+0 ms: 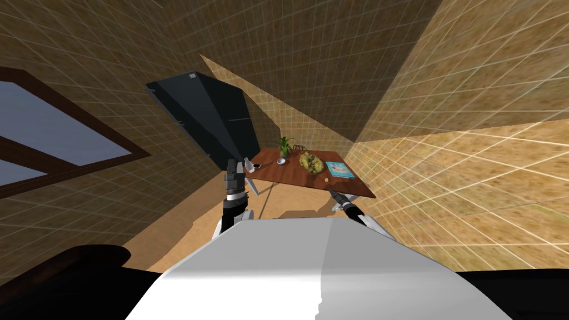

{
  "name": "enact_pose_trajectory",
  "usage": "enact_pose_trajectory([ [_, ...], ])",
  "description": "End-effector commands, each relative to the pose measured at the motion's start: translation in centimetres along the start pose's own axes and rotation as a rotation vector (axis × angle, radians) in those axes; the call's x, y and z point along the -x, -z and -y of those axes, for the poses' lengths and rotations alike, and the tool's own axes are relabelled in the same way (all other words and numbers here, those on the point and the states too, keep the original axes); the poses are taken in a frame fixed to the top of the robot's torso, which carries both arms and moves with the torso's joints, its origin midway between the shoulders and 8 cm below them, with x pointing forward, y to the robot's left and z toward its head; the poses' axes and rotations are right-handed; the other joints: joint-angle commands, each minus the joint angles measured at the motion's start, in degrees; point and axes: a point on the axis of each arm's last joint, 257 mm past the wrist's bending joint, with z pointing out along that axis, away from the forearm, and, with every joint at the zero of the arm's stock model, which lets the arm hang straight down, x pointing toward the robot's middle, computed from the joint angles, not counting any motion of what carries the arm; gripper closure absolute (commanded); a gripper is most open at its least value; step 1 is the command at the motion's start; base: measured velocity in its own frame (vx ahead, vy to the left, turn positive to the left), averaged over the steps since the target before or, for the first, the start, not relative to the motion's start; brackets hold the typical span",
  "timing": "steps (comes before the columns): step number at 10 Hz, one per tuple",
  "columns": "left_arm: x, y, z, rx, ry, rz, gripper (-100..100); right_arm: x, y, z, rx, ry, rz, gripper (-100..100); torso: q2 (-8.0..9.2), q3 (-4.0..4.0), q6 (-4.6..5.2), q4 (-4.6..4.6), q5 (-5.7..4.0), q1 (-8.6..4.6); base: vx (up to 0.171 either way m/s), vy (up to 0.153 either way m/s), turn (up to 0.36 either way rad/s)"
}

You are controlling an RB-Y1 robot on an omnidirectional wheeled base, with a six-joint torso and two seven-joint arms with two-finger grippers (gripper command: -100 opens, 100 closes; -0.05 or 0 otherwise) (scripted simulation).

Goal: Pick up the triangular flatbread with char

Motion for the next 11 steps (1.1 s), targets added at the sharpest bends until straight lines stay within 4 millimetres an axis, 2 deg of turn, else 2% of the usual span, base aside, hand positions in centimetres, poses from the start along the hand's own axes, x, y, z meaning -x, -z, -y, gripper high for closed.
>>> enact_pose_trajectory([
  [1,0.0,0.0,0.0,0.000,0.000,0.000,0,-0.6,-0.2,1.2,-0.023,0.014,-0.018,-100,0.00,0.00,0.00,0.00,0.00,0.00,0.062,0.037,0.009],
  [5,0.0,0.0,0.0,0.000,0.000,0.000,0,-1.6,-1.0,3.6,-0.078,0.071,-0.062,-100,0.01,0.00,0.01,0.00,-0.01,-0.04,0.072,0.023,0.005],
  [7,0.0,0.0,0.0,0.000,0.000,0.000,0,-1.5,-2.0,5.1,-0.115,0.125,-0.086,-100,0.00,0.00,0.00,0.00,0.00,-0.01,0.097,0.034,-0.002],
  [8,0.0,0.0,0.0,0.000,0.000,0.000,0,-2.2,-1.7,5.8,-0.129,0.122,-0.101,-100,-0.13,-0.07,0.00,-0.02,0.01,-0.01,0.101,0.033,0.004],
  [11,0.0,0.0,0.0,0.000,0.000,0.000,0,-2.7,-2.3,7.7,-0.175,0.168,-0.135,-100,-0.11,-0.07,0.01,-0.03,0.00,0.01,0.095,0.033,-0.005],
])
